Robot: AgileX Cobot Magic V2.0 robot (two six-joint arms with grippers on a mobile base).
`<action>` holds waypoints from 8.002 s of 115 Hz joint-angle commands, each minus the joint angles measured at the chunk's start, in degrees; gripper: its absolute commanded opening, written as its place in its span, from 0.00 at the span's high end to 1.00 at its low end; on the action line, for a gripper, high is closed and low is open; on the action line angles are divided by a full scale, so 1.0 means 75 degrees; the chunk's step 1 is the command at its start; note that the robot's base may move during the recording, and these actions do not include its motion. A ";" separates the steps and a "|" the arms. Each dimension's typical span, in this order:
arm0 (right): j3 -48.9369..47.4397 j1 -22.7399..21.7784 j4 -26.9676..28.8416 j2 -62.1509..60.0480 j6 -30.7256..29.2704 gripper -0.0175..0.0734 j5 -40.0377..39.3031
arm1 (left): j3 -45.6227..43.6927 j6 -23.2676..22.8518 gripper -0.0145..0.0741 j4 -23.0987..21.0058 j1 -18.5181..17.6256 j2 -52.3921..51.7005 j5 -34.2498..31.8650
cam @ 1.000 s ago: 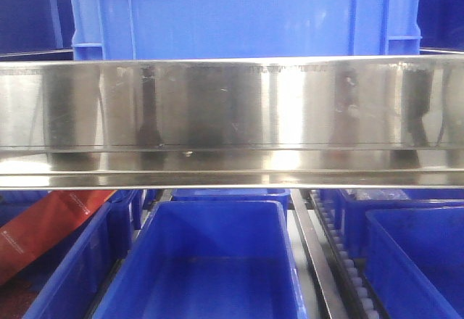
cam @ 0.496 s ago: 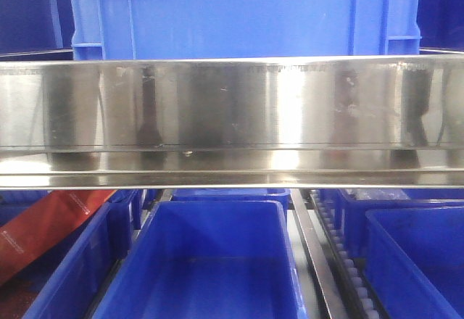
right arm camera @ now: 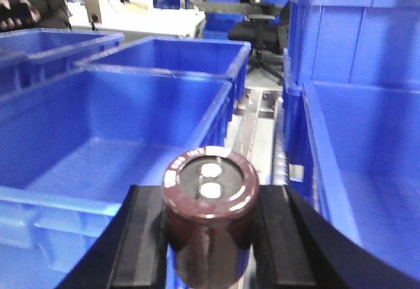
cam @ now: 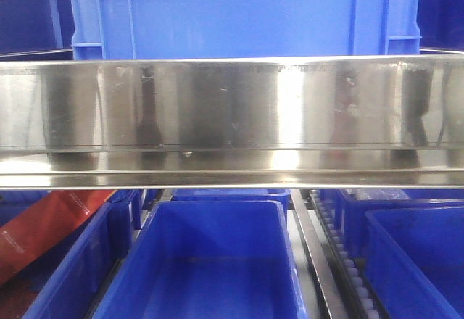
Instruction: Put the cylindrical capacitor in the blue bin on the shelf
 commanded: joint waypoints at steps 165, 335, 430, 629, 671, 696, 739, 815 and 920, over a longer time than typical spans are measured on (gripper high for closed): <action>-0.0053 0.0018 0.0148 -0.0023 -0.0030 0.98 -0.0382 | -0.4839 0.0939 0.16 -0.0215 -0.3155 0.7083 0.0790; -0.2846 0.1341 -0.0094 0.2840 -0.0908 0.98 0.0130 | 0.3521 -0.0869 0.96 0.0412 -0.3125 -0.3138 -0.1026; -0.6754 0.2157 0.0152 0.8645 -0.0640 0.98 0.2342 | 0.3519 -0.0869 0.96 0.0122 -0.3125 -0.3414 -0.0981; 0.2307 0.1541 -0.0691 -0.0422 -0.0092 0.98 -0.1718 | 0.3519 -0.0869 0.96 0.0560 -0.3125 -0.3414 -0.1390; 0.3766 0.1541 -0.0691 -0.1979 -0.0092 0.98 -0.2612 | 0.3519 -0.0869 0.96 0.0560 -0.3125 -0.3414 -0.1390; 0.3766 0.1541 -0.0691 -0.1979 -0.0092 0.98 -0.2612 | 0.3519 -0.0869 0.96 0.0560 -0.3125 -0.3414 -0.1390; 0.3766 0.1541 -0.0691 -0.1979 -0.0092 0.98 -0.2612 | 0.3597 -0.0869 0.96 0.0640 -0.2926 -0.3482 -0.1407; 0.3766 0.1541 -0.0691 -0.1979 -0.0092 0.98 -0.2612 | 0.9509 -0.0869 0.96 0.0454 0.1067 -0.7013 -0.4678; 0.3766 0.1541 -0.0691 -0.1979 -0.0092 0.98 -0.2668 | 1.0380 -0.0869 0.96 0.0500 0.1200 -0.7028 -0.5603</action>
